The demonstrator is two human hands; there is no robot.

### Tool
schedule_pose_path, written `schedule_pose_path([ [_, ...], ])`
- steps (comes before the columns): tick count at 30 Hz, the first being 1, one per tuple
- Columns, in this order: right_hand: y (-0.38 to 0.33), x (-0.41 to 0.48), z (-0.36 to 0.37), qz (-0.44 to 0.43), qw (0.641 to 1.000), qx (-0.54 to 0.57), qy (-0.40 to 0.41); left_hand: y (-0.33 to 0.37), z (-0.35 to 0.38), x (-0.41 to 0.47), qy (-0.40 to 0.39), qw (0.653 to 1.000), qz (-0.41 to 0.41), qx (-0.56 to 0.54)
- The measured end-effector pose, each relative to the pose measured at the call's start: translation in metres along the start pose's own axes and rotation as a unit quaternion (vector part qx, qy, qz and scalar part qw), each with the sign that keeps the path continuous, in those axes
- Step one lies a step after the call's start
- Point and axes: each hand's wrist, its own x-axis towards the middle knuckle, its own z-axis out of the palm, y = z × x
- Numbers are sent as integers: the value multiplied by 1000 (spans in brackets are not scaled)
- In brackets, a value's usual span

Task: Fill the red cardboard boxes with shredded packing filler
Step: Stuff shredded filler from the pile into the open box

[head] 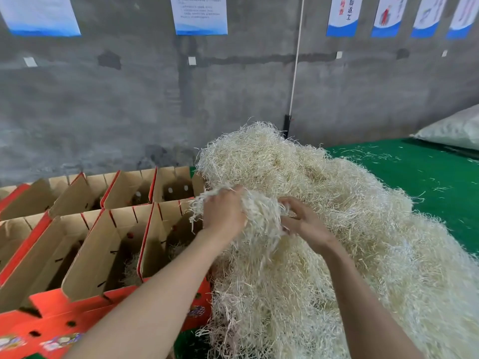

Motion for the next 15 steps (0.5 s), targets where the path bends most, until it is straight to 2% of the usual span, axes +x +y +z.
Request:
schedule_pose_path([
  [2, -1, -2, -2, 27, 997, -18, -66, -3, -8, 12, -30, 996, -46, -74],
  [4, 5, 3, 10, 74, 990, -59, -105, 12, -12, 11, -77, 971, -88, -210],
  [5, 11, 7, 21, 86, 992, -51, -81, 22, -11, 8, -80, 956, -107, -261],
  [7, 19, 14, 44, 101, 993, -8, 55, 36, -11, 4, -57, 913, -154, -375],
  [9, 26, 18, 57, 55, 975, -119, 178, 42, -22, 7, -23, 823, -235, -517],
  [10, 31, 16, 60, 34, 966, -170, 194, 40, -28, 12, -9, 785, -268, -558],
  [11, 43, 12, 59, 40, 957, -222, 184, 38, -33, 17, -4, 769, -286, -572],
  [13, 73, -1, 55, 126, 924, -350, 92, 31, -41, 23, -1, 774, -314, -550],
  [15, 97, -10, 46, 192, 892, -409, 22, 25, -46, 19, -17, 791, -331, -515],
])
